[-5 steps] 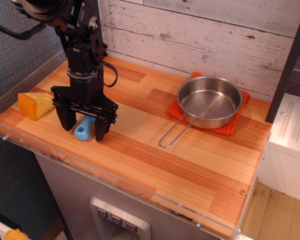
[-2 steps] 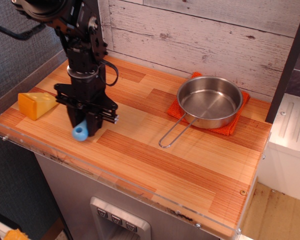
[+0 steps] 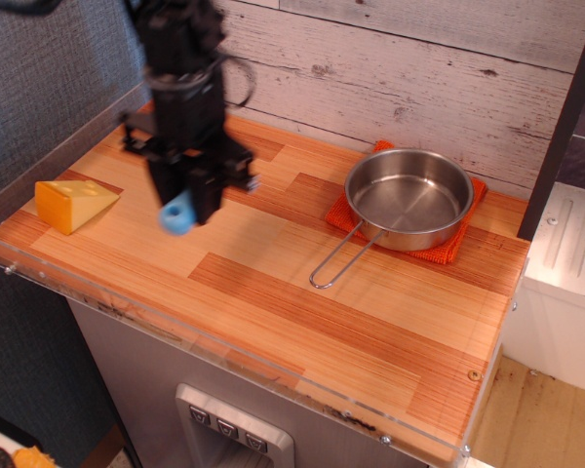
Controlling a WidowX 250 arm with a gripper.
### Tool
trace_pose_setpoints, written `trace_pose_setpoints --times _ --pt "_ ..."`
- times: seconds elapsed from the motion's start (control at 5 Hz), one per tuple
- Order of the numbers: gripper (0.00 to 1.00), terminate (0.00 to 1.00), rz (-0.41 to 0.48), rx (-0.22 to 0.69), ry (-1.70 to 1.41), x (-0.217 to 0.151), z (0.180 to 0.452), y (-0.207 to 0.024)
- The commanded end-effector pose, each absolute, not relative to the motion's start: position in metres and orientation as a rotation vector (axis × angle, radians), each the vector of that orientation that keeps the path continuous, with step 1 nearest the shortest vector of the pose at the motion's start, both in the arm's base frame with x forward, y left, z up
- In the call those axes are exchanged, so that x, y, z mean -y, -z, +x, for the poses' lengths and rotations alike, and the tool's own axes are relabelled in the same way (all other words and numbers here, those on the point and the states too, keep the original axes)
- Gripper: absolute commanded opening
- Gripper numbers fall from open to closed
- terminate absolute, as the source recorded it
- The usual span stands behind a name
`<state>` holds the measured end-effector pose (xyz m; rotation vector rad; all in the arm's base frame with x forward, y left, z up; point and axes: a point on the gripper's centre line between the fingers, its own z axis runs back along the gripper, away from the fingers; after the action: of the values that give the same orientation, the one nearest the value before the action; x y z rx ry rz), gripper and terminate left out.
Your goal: Place the spoon next to the left side of the pot.
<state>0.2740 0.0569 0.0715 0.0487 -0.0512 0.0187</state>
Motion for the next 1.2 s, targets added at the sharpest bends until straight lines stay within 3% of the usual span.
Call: trace_pose_setpoints --times 0.0,1.0 --pt "0.0 0.0 0.03 0.161 -0.065 -0.04 0.314 -0.095" --pt "0.0 0.0 0.075 0.134 -0.136 -0.052 0.379 -0.044"
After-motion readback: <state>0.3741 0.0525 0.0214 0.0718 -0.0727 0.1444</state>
